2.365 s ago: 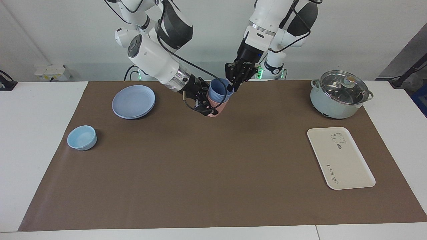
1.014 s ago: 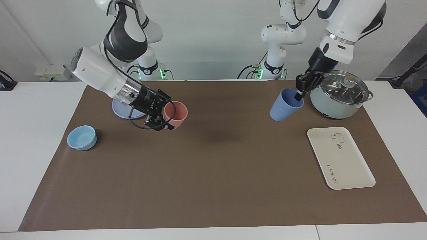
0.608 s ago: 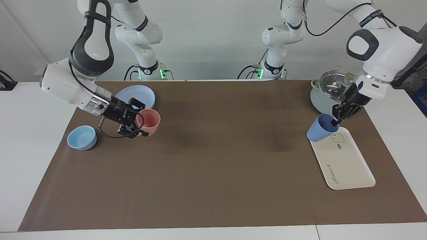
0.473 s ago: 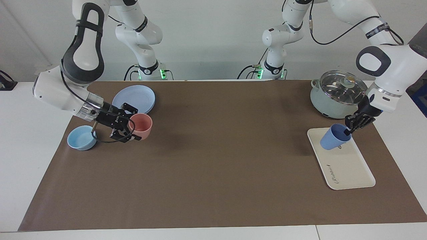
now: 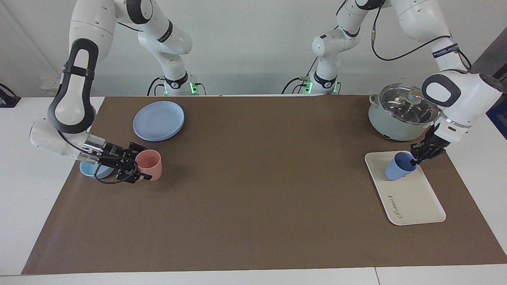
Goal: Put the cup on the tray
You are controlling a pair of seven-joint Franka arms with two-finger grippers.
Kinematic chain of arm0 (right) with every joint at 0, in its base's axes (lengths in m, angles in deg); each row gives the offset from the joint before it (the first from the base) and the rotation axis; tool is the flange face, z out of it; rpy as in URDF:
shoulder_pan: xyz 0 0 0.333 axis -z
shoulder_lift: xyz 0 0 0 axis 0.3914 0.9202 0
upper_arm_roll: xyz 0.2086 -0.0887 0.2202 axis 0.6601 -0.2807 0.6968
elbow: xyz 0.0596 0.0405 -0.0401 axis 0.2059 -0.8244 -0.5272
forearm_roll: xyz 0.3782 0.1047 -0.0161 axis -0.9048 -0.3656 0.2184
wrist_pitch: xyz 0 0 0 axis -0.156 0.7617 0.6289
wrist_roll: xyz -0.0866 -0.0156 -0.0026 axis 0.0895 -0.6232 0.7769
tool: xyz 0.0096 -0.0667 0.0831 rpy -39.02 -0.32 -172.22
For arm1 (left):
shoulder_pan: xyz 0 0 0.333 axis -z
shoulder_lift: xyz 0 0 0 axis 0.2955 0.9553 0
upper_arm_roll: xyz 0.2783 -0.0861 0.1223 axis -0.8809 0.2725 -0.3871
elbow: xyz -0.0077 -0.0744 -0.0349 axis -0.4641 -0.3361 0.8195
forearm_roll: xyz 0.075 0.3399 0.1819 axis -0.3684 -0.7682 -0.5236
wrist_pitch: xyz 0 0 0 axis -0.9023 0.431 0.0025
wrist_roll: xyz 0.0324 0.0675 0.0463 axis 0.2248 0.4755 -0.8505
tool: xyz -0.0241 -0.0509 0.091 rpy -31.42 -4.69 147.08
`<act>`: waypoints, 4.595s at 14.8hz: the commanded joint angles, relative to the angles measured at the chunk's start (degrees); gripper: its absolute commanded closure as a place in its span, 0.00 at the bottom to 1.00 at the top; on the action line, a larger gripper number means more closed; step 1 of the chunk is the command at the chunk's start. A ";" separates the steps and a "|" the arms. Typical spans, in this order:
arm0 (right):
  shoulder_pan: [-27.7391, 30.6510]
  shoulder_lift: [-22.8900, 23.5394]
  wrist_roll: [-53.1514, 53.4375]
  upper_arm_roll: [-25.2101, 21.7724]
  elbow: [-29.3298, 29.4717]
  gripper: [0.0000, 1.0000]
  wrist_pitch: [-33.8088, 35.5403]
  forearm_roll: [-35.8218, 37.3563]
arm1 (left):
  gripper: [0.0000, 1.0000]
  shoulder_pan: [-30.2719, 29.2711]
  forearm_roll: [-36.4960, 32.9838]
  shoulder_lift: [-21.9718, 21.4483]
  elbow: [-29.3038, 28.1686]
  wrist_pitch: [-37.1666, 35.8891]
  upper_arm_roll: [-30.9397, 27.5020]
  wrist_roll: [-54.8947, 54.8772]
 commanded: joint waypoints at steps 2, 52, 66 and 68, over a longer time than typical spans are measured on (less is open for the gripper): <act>1.47 3.90 -1.49 0.69 4.21 1.00 0.96 -1.35 | 0.00 0.76 1.14 -1.46 0.27 1.12 -0.01 -1.33; -23.58 -26.33 -29.61 -1.15 5.87 0.00 7.45 54.64 | 0.00 18.87 -12.92 -17.98 15.23 -45.82 0.17 19.32; -22.35 -26.77 -33.48 -1.42 12.83 0.00 13.96 54.38 | 0.00 18.87 -12.92 -17.98 15.23 -45.82 0.17 19.32; -22.53 -27.20 -33.74 -1.42 12.04 0.00 14.92 54.38 | 0.00 18.87 -12.92 -17.98 15.23 -45.82 0.08 19.32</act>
